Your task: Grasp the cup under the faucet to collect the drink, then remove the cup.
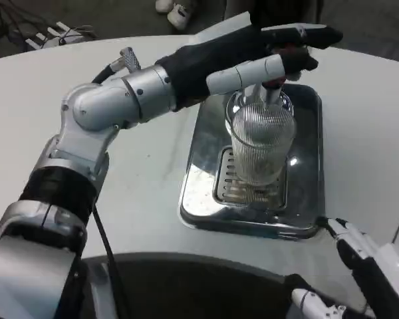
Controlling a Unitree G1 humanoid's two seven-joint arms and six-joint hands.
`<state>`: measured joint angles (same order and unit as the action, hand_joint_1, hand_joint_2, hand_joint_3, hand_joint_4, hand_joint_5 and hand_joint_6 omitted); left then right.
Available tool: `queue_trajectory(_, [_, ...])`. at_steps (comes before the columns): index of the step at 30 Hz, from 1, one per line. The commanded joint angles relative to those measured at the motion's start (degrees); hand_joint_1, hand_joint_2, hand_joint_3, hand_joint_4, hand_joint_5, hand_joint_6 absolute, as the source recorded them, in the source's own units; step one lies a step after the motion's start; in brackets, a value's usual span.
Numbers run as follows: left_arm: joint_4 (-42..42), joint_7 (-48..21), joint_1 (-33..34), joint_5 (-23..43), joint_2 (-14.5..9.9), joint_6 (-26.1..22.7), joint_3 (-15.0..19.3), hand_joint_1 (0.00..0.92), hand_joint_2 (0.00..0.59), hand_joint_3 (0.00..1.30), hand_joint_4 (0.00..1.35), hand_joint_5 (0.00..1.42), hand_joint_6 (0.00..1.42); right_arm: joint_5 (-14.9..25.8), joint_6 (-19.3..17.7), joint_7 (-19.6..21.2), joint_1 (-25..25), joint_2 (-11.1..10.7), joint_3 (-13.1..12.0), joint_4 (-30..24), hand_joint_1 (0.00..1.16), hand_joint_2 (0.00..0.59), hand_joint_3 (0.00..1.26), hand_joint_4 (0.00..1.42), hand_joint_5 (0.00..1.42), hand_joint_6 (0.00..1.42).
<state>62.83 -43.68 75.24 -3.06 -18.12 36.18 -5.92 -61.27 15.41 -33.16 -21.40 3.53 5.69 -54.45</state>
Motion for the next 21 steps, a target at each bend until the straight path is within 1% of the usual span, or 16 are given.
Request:
queue_trajectory(1, [1.4,0.0,-0.7,-3.4,-0.9,1.4,-2.3,0.000,0.000,0.16,0.06,0.15,0.20,6.8,5.3,2.5,4.9,2.3,-2.6,1.4,0.32,0.342,0.06,0.00,0.01,0.26])
queue_trajectory(4, [1.7,-0.1,-0.7,-3.7,-0.8,2.0,-2.7,0.000,0.000,0.16,0.06,0.15,0.20,9.5,7.5,4.0,8.6,1.6,-2.9,3.1,0.34,0.335,0.05,0.00,0.01,0.26])
queue_trajectory(5, [1.8,-0.2,-0.7,-3.7,-0.8,2.2,-2.8,0.000,0.000,0.16,0.06,0.14,0.19,9.9,7.9,4.6,9.4,1.3,-2.7,3.5,0.34,0.335,0.05,0.00,0.01,0.26])
queue_trajectory(8, [2.0,-0.5,-0.6,-4.0,-0.8,2.7,-3.3,0.000,0.000,0.16,0.06,0.13,0.19,10.9,9.0,6.4,11.1,0.6,-2.2,4.4,0.39,0.313,0.03,0.00,0.01,0.26])
queue_trajectory(9, [2.0,-0.5,-0.7,-4.1,-0.8,2.9,-3.5,0.000,0.000,0.16,0.06,0.13,0.19,11.1,9.1,7.3,12.0,0.5,-1.9,4.9,0.39,0.311,0.02,0.00,0.01,0.26])
queue_trajectory(10, [2.0,-0.6,-0.7,-4.2,-0.8,3.0,-3.6,0.000,0.000,0.16,0.06,0.13,0.19,11.2,9.1,7.9,12.8,0.3,-1.7,5.4,0.42,0.297,0.01,0.00,0.01,0.26])
queue_trajectory(11, [2.0,-0.6,-0.7,-4.4,-0.8,3.2,-3.8,0.000,0.000,0.16,0.06,0.13,0.19,11.4,9.0,8.6,13.5,0.1,-1.5,6.0,0.44,0.296,0.02,0.00,0.01,0.27])
queue_trajectory(15, [1.9,-0.4,-0.6,-5.2,-0.8,4.0,-4.5,0.000,0.000,0.16,0.06,0.13,0.18,11.9,8.9,10.0,15.2,-0.7,-0.7,7.4,0.47,0.286,0.01,0.00,0.03,0.28])
queue_trajectory(21, [1.9,0.0,-0.3,-5.7,-0.7,4.7,-5.7,0.000,0.000,0.17,0.06,0.13,0.18,12.2,8.9,11.5,15.6,-1.4,0.9,8.2,0.49,0.278,0.01,0.00,0.04,0.28])
